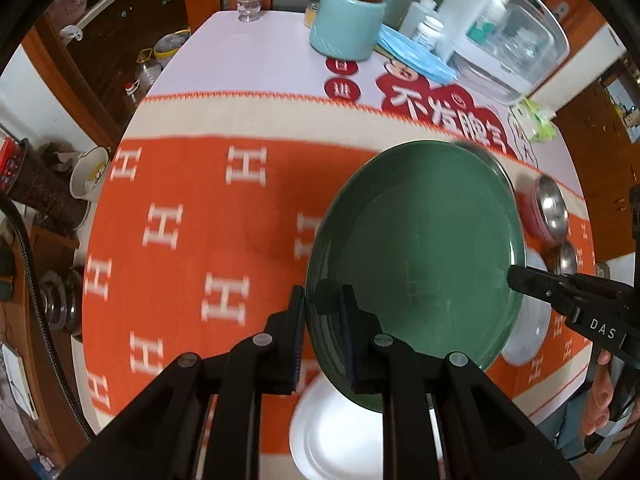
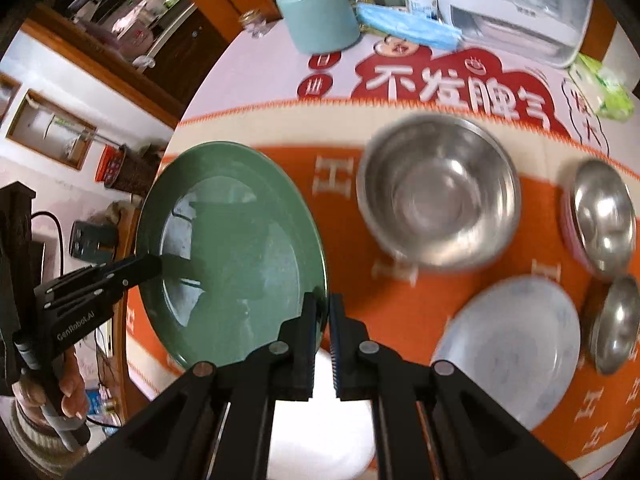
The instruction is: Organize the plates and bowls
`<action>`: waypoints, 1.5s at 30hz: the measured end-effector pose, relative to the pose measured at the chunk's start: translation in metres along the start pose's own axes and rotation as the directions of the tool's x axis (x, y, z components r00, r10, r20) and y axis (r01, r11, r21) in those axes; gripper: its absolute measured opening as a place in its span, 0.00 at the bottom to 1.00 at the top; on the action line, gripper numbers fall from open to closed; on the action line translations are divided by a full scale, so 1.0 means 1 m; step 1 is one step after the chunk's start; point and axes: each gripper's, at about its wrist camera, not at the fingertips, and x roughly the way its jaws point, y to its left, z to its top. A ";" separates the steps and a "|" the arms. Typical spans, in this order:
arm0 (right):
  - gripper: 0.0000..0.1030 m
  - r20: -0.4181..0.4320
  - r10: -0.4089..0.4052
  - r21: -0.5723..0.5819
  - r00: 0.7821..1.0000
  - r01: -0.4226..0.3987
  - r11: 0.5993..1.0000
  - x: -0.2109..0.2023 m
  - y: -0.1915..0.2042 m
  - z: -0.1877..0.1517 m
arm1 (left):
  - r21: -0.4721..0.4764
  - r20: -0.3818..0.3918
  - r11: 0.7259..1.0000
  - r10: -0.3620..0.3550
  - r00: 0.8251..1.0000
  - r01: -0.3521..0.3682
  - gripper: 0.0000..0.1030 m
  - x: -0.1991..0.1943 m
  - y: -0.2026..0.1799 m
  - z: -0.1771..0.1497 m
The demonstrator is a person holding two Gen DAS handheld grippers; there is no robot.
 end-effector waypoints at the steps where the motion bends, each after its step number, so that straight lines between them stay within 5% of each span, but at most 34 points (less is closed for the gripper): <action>1: 0.06 -0.004 0.002 -0.005 1.000 -0.002 1.000 -0.001 -0.001 -0.010 | 0.002 -0.003 1.000 0.004 1.000 -0.004 0.14 -0.003 -0.004 -0.015; 20: 0.06 -0.033 -0.043 -0.097 0.999 0.039 0.995 0.006 -0.005 -0.154 | -0.043 -0.020 0.999 0.026 0.999 -0.027 0.15 0.011 -0.025 -0.172; 29: 0.06 -0.073 -0.053 -0.064 0.996 0.048 0.997 0.041 -0.011 -0.171 | -0.070 -0.044 0.996 0.051 0.998 -0.054 0.15 0.040 -0.016 -0.191; 45: 0.06 -0.097 -0.072 -0.025 0.993 0.070 0.997 0.066 -0.010 -0.160 | -0.094 -0.077 0.994 0.041 0.996 -0.048 0.16 0.068 -0.003 -0.178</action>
